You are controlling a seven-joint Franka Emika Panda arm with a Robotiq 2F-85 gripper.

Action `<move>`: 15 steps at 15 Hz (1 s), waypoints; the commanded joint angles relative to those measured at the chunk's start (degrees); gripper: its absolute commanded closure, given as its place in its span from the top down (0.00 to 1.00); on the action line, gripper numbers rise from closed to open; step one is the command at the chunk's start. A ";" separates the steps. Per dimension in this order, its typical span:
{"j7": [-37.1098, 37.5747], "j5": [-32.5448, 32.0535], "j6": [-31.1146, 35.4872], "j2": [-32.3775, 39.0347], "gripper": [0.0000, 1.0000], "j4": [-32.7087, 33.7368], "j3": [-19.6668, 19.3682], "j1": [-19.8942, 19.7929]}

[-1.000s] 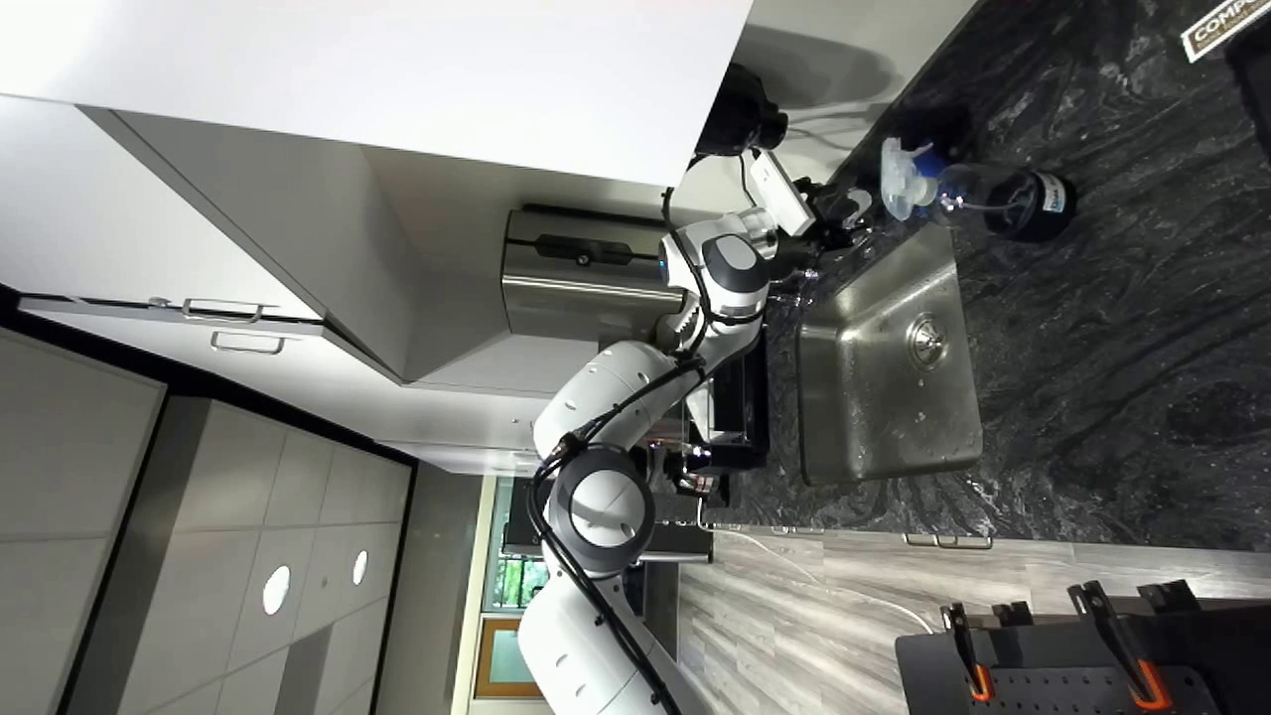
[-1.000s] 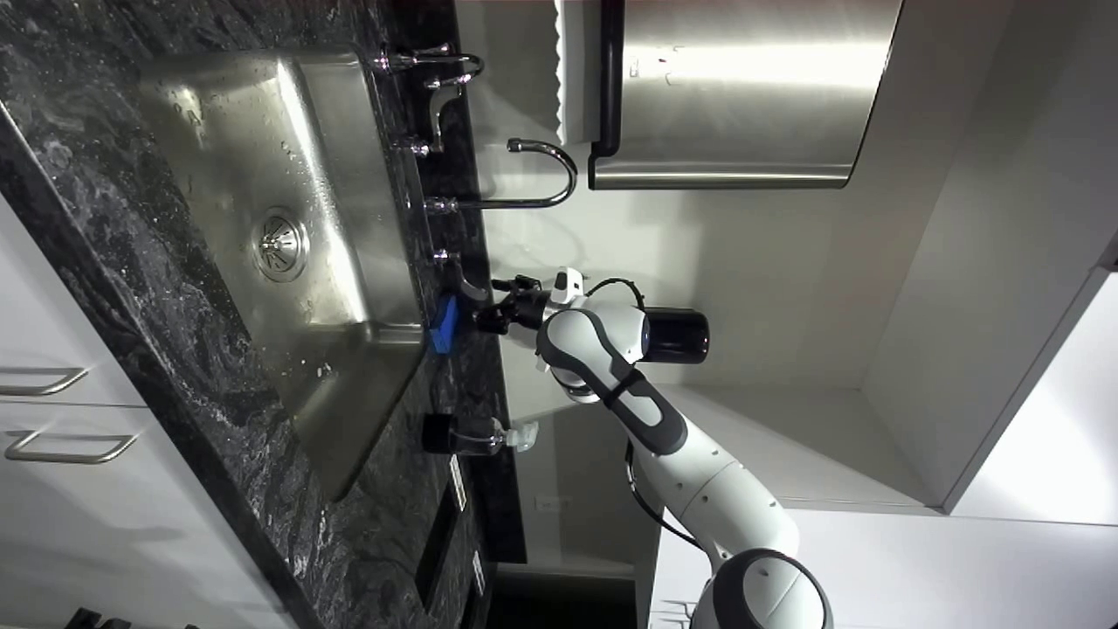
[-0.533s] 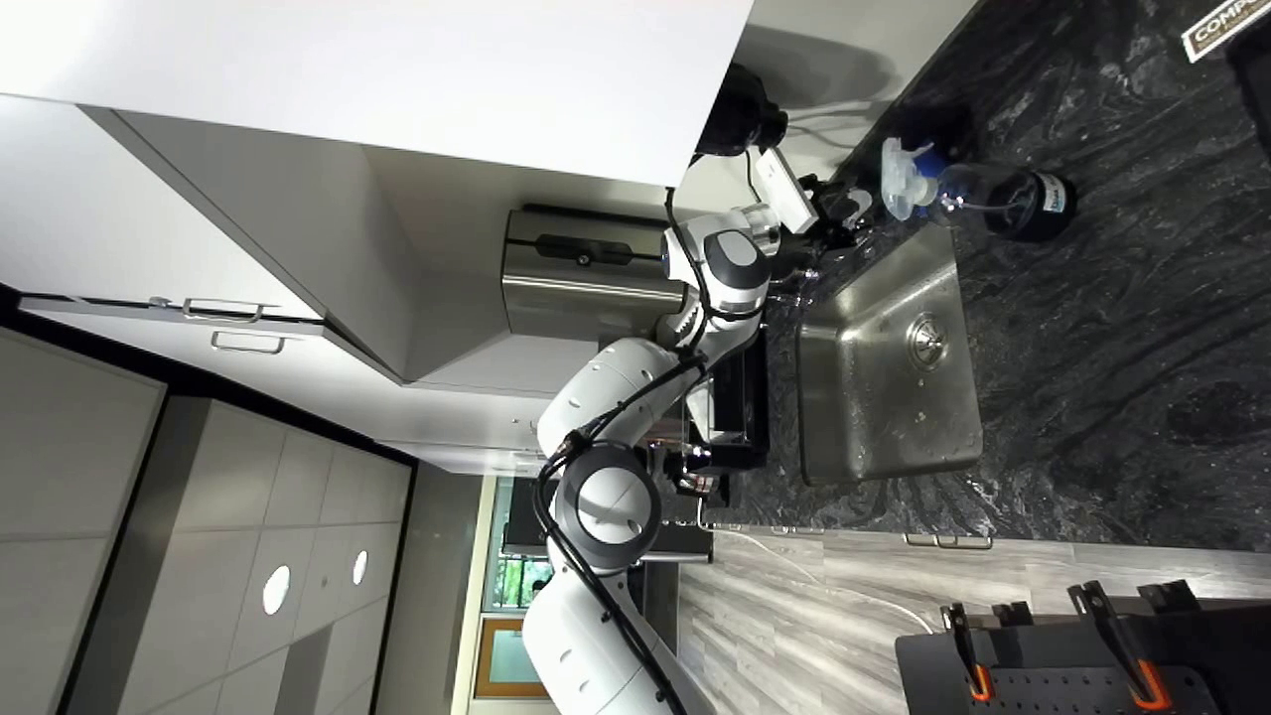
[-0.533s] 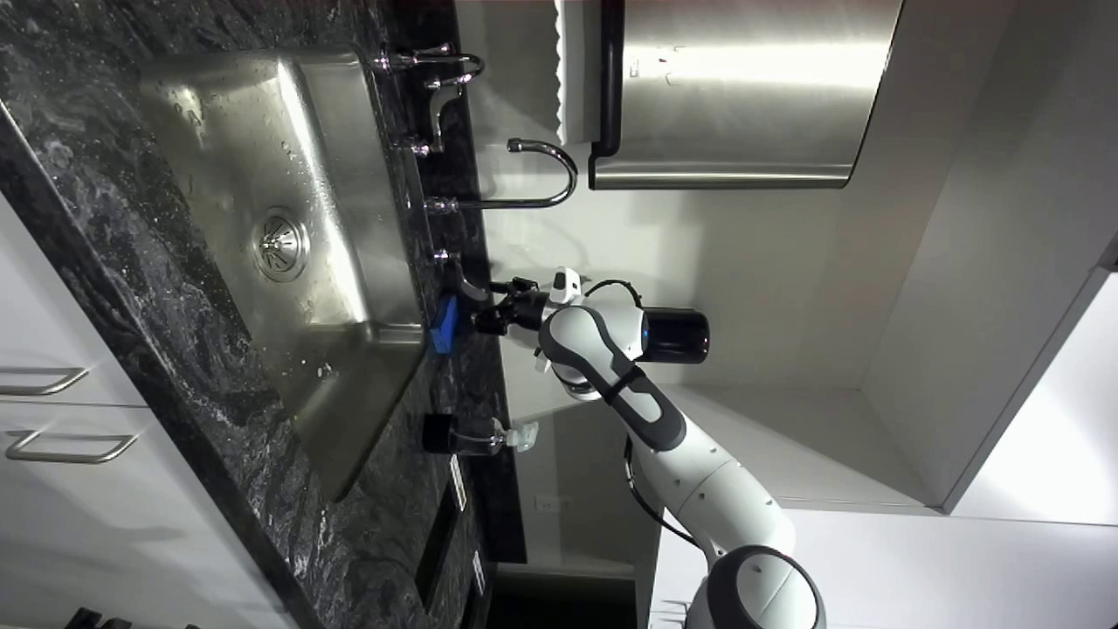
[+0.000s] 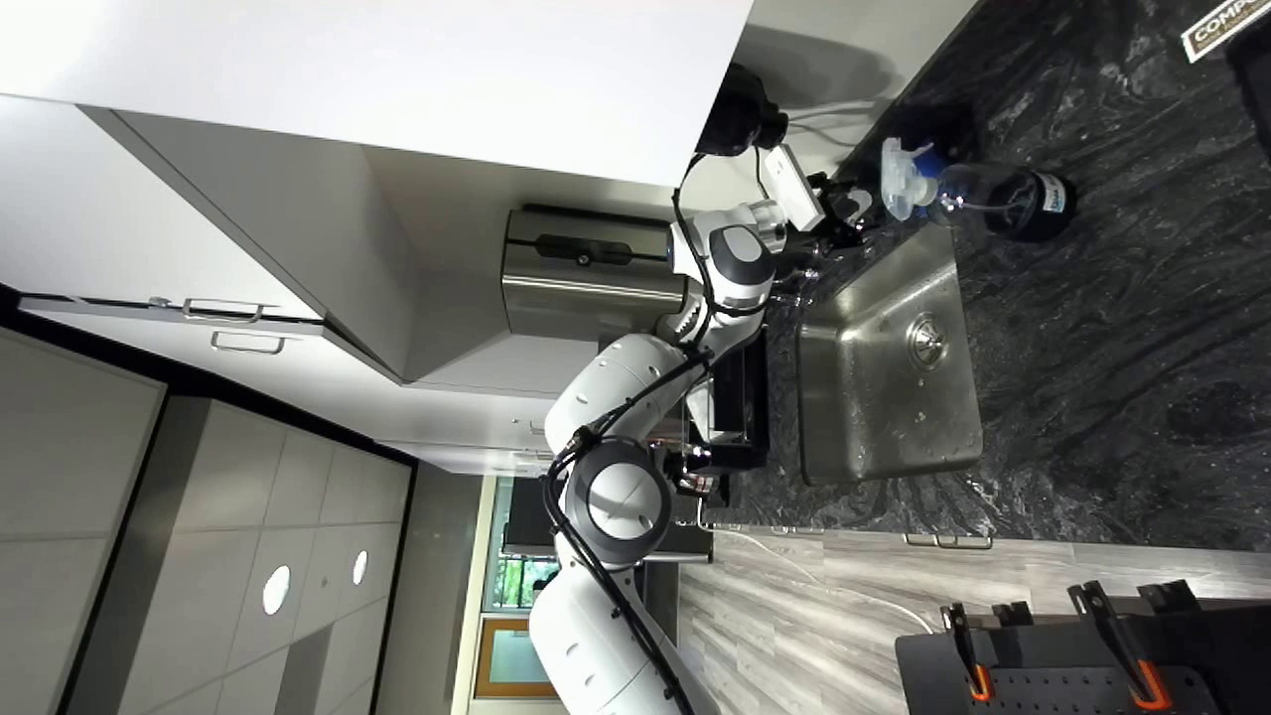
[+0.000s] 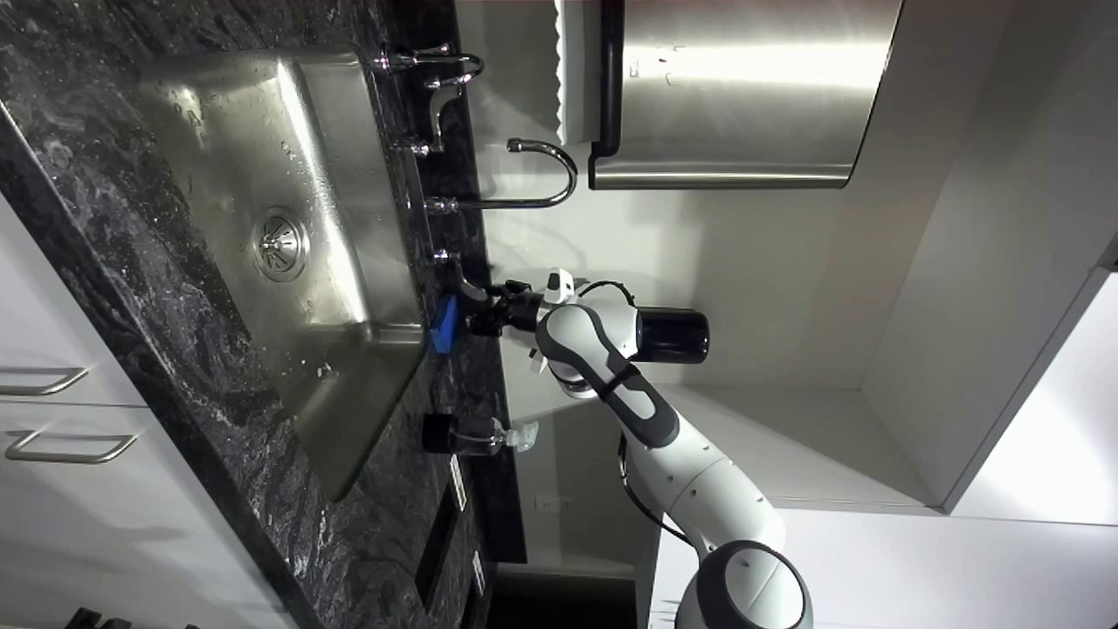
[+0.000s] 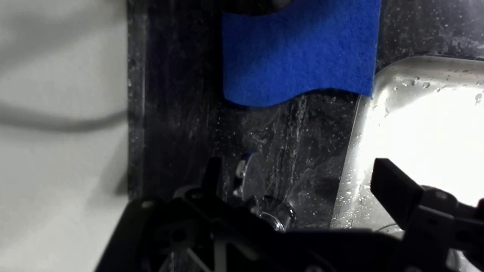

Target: Open and close the right tap

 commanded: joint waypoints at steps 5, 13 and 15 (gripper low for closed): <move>-3.96 2.18 -3.78 3.38 0.66 5.48 1.27 -1.19; -5.19 2.30 -3.69 3.74 0.04 7.66 1.60 -1.06; -5.64 2.36 -4.30 3.61 0.00 7.54 1.88 -1.04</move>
